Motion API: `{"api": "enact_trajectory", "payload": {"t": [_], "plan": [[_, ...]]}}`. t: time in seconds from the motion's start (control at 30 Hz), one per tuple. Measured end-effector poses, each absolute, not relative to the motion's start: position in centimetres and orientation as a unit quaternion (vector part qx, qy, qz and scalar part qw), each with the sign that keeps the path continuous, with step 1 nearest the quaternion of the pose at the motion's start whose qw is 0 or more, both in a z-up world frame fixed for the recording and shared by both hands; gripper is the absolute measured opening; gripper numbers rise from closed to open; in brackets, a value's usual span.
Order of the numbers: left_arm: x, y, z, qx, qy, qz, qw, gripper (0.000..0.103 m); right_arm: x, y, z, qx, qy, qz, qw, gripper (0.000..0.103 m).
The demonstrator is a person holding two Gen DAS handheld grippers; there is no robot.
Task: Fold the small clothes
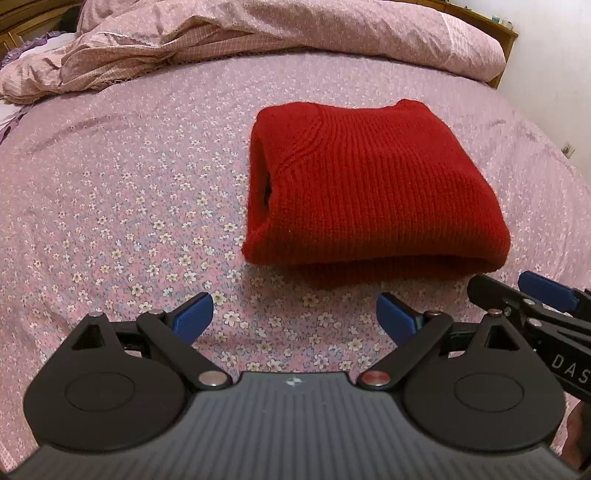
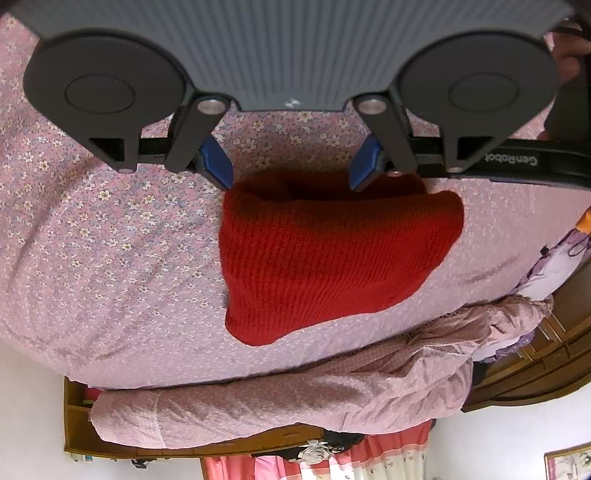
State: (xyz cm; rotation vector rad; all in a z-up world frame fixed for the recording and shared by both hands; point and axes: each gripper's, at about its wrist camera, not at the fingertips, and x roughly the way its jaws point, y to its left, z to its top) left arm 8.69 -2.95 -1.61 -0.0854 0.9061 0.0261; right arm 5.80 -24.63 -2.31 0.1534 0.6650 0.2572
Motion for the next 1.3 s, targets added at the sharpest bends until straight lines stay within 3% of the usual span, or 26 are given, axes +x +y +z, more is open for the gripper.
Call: {"api": "enact_trajectory", "payload": {"t": [1.3], "plan": [[8.48, -3.65, -1.6, -0.025, 0.435, 0.009, 0.9, 0.097, 6.05, -24.78, -2.4, 0.082, 0.331, 0.121, 0.932, 0.072]]}}
